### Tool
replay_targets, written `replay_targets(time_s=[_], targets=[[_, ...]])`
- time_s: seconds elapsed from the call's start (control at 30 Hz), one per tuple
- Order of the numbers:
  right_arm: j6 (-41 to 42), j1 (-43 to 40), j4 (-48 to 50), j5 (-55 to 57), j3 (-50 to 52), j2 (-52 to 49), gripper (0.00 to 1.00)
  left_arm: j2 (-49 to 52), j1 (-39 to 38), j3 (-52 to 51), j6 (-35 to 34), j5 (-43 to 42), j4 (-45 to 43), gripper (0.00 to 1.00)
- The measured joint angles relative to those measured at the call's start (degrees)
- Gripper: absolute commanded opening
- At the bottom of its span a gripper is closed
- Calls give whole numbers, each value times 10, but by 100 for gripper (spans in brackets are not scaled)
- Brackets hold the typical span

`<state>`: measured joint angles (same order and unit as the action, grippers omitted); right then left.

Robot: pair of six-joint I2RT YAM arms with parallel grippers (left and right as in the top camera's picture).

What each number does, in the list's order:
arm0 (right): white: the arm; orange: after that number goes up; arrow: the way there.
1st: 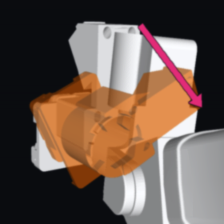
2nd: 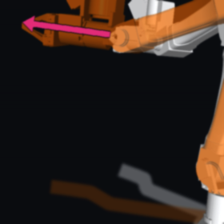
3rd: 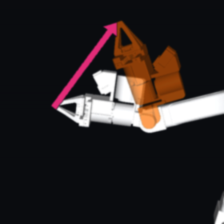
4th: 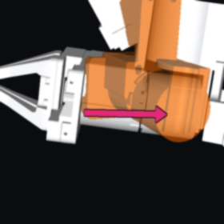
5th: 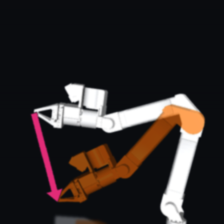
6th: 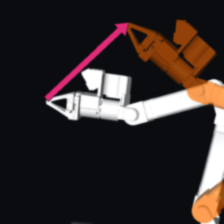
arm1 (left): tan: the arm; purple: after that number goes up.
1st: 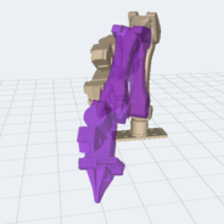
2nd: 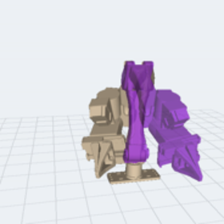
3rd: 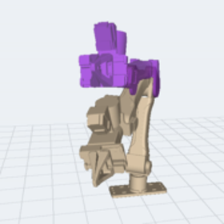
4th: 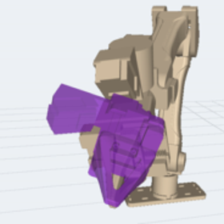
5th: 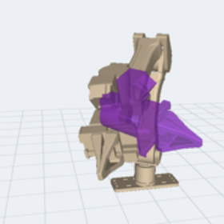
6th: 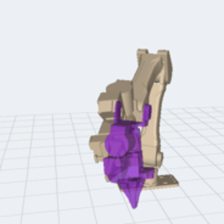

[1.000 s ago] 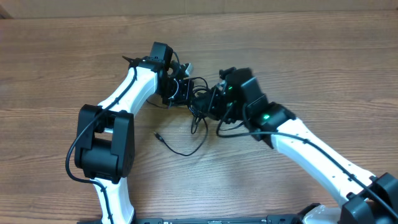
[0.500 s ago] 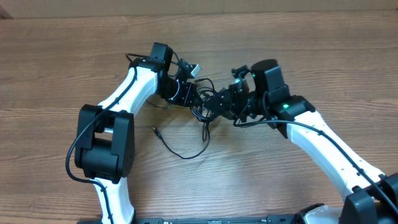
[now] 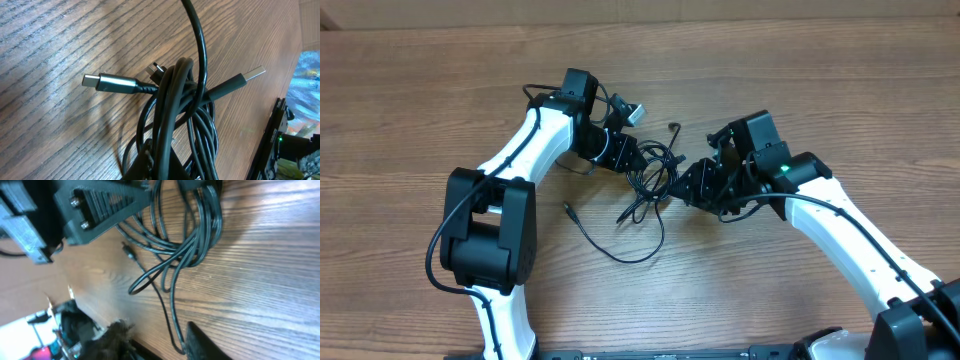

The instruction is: Untangle cables

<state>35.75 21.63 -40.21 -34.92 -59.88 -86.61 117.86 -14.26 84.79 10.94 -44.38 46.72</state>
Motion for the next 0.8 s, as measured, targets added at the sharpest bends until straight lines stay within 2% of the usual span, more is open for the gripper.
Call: replay_targets(time_s=[0.2, 0.33, 0.53, 0.63, 0.8], targets=[[-10, 41, -1, 29, 0, 0, 60, 0, 0, 0, 1, -2, 0, 4], [-7, 65, -1, 77, 0, 0, 63, 0, 0, 0, 28, -12, 11, 4], [29, 33, 11, 151, 0, 0, 65, 0, 0, 0, 121, -29, 59, 4], [42, -13, 20, 154, 0, 0, 65, 0, 0, 0, 191, -57, 90, 4], [56, -74, 21, 137, 0, 0, 64, 0, 0, 0, 271, -97, 110, 4]])
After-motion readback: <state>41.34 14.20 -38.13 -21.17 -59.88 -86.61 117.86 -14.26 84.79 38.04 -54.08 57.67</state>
